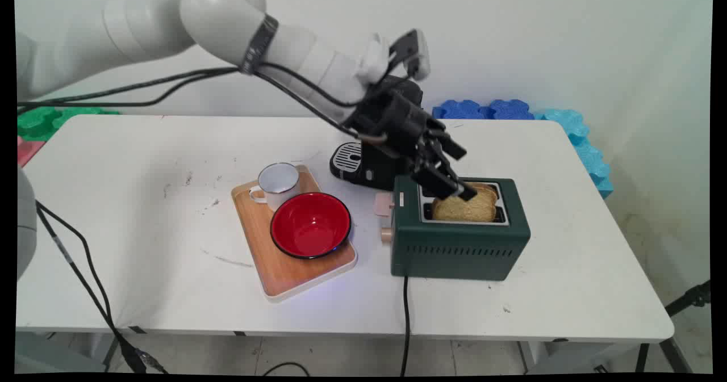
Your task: Press the toaster switch
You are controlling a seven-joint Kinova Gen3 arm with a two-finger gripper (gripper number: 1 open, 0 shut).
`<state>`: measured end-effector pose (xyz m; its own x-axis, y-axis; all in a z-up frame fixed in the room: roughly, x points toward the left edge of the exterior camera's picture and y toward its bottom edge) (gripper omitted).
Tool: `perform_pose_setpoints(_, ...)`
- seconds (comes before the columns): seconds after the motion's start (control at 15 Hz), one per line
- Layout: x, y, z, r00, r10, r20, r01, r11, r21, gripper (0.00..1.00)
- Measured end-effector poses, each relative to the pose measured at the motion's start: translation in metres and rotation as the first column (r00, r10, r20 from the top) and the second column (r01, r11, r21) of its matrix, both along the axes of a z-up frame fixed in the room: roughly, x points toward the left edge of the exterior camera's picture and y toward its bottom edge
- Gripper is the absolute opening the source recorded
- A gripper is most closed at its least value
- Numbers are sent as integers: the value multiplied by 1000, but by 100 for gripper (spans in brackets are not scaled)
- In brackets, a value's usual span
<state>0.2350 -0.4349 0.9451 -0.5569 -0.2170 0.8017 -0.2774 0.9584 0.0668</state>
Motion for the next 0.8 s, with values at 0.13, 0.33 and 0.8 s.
perform_pose_setpoints(0.13,8,1,10,1000,4,-15,-4,1000,-7,100)
perform_pose_setpoints(0.33,25,4,24,1000,4,-31,-5,1000,-18,100)
perform_pose_setpoints(0.8,74,9,34,999,17,-32,-18,999,-30,100)
